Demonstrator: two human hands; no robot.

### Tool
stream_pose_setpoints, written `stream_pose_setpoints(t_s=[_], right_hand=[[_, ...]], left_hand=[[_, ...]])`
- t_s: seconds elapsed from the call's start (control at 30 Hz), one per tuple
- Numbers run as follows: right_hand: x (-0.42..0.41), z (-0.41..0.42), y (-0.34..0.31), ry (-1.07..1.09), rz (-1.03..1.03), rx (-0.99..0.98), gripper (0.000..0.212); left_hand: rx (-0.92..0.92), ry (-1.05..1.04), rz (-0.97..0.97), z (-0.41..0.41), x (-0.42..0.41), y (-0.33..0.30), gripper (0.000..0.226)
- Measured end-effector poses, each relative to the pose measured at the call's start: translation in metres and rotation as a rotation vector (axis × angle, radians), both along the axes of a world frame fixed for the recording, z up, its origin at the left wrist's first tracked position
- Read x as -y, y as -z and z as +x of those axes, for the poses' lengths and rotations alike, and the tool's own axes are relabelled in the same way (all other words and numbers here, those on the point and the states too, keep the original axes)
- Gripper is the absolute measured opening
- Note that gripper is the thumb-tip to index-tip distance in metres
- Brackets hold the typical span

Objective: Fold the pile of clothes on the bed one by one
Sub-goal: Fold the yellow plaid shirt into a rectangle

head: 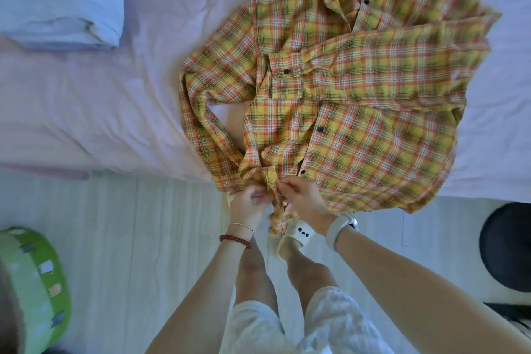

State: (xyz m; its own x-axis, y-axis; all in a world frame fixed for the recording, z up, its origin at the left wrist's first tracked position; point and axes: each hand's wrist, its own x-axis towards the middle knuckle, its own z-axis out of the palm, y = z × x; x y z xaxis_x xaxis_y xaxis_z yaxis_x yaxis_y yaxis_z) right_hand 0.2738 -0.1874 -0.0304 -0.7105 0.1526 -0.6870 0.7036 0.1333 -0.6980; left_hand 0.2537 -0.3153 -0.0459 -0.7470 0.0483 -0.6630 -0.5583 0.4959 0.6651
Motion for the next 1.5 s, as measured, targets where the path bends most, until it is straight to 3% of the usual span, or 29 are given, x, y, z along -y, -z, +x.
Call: stream_pose_setpoints(t_s=[0.23, 0.4, 0.5, 0.57, 0.63, 0.73, 0.83, 0.93, 1.1, 1.23, 1.37, 1.5], right_hand=[[-0.006, 0.005, -0.006, 0.002, 0.076, 0.031, 0.017], [-0.002, 0.014, -0.004, -0.138, 0.120, 0.036, 0.013], [0.000, 0.020, -0.004, -0.276, 0.190, 0.025, 0.025], [0.002, 0.022, -0.004, -0.426, 0.225, 0.009, 0.036], [0.005, 0.024, 0.000, -0.664, 0.308, -0.029, 0.043], [0.009, 0.026, 0.007, -1.015, 0.425, 0.006, 0.047], [0.011, 0.025, 0.008, -1.191, 0.543, 0.119, 0.047], [0.013, 0.014, 0.003, -1.073, 0.550, 0.123, 0.048], [0.015, -0.020, -0.013, -0.887, 0.517, 0.005, 0.047], [0.021, -0.056, -0.018, -0.760, 0.493, -0.060, 0.047], [0.032, -0.087, -0.019, -0.627, 0.464, -0.084, 0.046], [0.049, -0.109, -0.017, -0.534, 0.422, -0.075, 0.042]], left_hand=[[-0.059, -0.100, -0.066, 0.013, -0.007, -0.008, 0.007], [0.140, -0.545, 0.019, 0.030, 0.027, -0.002, 0.006], [0.168, -0.747, 0.164, 0.037, 0.042, -0.006, 0.019], [0.157, -0.769, 0.212, 0.041, 0.050, -0.006, 0.020], [0.085, -0.565, 0.069, 0.044, 0.059, -0.002, 0.016], [0.006, -0.050, -0.270, 0.047, 0.072, 0.006, 0.006], [0.256, 0.245, -0.372, 0.042, 0.079, 0.009, 0.014], [0.350, 0.185, -0.363, 0.021, 0.083, 0.011, 0.038], [0.134, -0.070, -0.245, -0.039, 0.081, -0.003, 0.038], [0.112, -0.281, -0.121, -0.105, 0.083, 0.003, 0.040], [0.025, -0.214, -0.061, -0.152, 0.075, 0.012, 0.017], [0.123, -0.154, -0.125, -0.172, 0.082, 0.024, 0.023]])
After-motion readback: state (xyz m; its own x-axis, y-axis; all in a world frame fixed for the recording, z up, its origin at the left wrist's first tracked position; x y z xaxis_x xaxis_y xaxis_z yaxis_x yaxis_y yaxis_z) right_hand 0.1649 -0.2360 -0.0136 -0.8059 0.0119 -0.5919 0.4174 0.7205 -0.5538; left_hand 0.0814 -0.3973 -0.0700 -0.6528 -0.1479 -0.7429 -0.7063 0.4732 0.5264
